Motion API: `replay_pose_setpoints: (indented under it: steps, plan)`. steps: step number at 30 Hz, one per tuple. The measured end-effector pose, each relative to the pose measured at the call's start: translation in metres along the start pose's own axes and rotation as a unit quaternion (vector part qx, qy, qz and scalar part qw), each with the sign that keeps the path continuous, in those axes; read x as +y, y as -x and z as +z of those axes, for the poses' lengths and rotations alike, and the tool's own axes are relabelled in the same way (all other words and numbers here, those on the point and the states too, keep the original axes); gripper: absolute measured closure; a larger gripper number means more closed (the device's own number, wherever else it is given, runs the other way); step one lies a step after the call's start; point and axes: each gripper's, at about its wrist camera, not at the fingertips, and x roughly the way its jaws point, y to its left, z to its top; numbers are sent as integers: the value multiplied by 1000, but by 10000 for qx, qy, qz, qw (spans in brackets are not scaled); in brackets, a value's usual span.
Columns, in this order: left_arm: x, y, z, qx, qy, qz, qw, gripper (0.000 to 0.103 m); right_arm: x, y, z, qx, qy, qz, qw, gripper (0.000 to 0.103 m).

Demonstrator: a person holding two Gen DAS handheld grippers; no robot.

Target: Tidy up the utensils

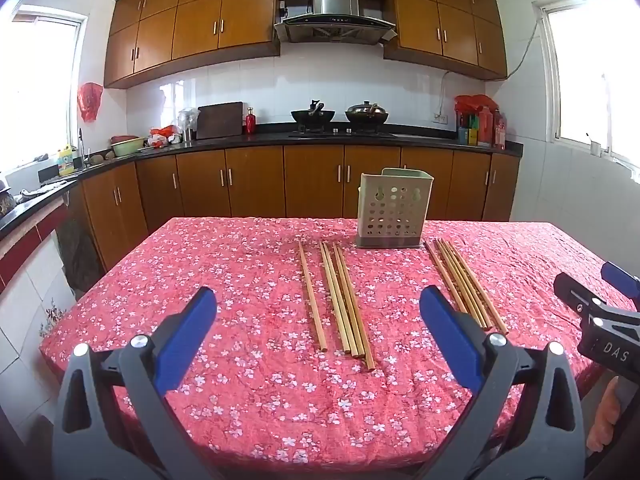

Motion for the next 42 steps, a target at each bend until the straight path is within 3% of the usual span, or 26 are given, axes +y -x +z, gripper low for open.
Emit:
replay_pose_setpoints:
  steps: [42]
  plan:
    - [-4,0,5,-20,-12,5,10000,4,-1,2,-1,-9,-38,13,10000,2]
